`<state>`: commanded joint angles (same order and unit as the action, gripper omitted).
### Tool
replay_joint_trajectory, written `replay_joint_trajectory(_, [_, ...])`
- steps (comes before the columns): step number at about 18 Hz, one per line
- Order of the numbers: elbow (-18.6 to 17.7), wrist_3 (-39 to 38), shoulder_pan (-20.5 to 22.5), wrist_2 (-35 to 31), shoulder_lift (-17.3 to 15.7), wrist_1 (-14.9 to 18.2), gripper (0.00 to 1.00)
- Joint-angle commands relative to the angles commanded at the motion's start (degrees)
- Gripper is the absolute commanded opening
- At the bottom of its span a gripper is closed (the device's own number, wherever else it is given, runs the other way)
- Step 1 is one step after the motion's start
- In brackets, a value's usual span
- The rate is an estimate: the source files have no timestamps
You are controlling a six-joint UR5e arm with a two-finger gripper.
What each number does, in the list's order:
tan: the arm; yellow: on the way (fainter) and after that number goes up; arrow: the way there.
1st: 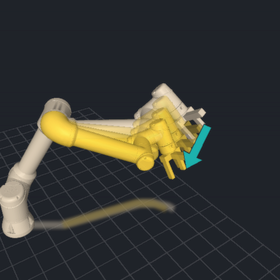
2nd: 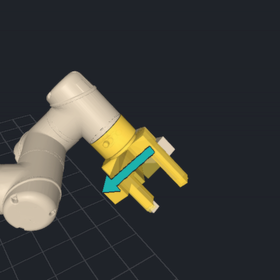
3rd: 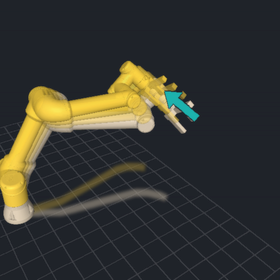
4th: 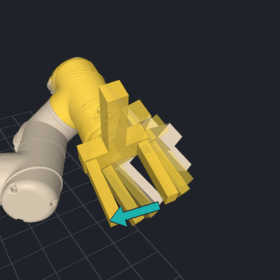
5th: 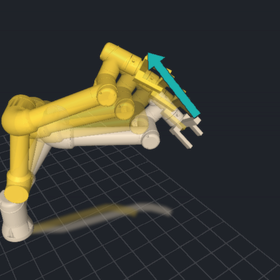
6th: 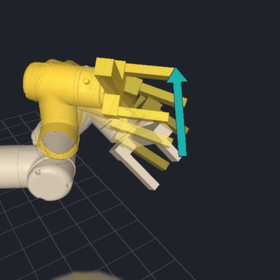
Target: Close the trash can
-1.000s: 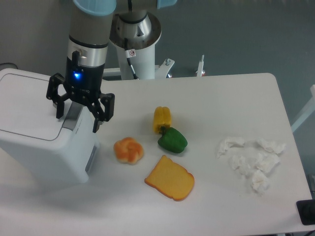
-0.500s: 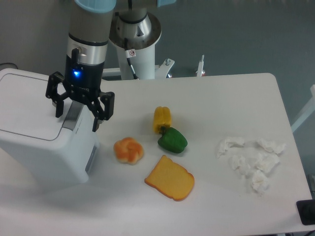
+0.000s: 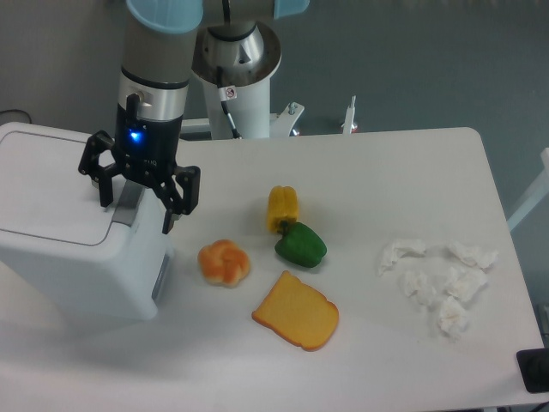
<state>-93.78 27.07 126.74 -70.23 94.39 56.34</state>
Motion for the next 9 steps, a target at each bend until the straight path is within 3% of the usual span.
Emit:
replay_joint_trajectory(5, [4.7,-3.0,1.0,1.3,-0.2,0.3,1.0])
replay_joint_trajectory(9, [6.7,-3.6,6.7,2.3,0.2,0.3,1.0])
